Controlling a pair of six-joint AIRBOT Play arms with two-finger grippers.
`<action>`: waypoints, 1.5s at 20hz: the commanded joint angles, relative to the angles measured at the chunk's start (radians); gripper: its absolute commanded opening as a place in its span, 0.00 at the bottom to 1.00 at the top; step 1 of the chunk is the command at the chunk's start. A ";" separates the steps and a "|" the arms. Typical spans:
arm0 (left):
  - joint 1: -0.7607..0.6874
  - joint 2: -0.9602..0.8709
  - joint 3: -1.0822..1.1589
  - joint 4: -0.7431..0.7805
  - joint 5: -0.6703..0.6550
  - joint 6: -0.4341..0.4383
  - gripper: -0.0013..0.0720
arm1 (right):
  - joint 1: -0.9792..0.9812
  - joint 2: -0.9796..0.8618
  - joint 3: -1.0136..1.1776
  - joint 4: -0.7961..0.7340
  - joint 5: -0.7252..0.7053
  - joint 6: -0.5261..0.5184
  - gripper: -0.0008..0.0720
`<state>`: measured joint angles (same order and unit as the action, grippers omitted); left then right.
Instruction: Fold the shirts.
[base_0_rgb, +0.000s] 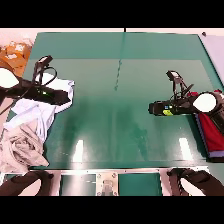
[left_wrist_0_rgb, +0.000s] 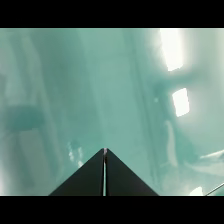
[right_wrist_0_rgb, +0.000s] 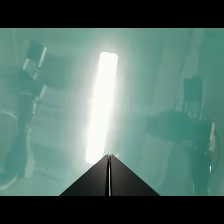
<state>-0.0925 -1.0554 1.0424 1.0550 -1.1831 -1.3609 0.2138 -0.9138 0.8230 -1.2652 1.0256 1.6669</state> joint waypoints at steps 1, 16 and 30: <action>0.000 0.001 0.000 -0.061 0.064 0.000 0.05 | 0.001 0.000 0.000 0.009 -0.032 0.000 0.03; 0.007 -0.319 -0.114 0.887 0.188 -0.202 1.00 | 0.001 0.001 0.000 0.009 -0.087 0.000 0.03; 0.002 -0.338 0.038 0.875 0.110 -0.045 0.05 | 0.000 0.001 0.000 0.009 -0.094 0.000 0.03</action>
<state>-0.0856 -1.4158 0.9905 1.9285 -1.0199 -1.4261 0.2142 -0.9138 0.8230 -1.2564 0.9318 1.6665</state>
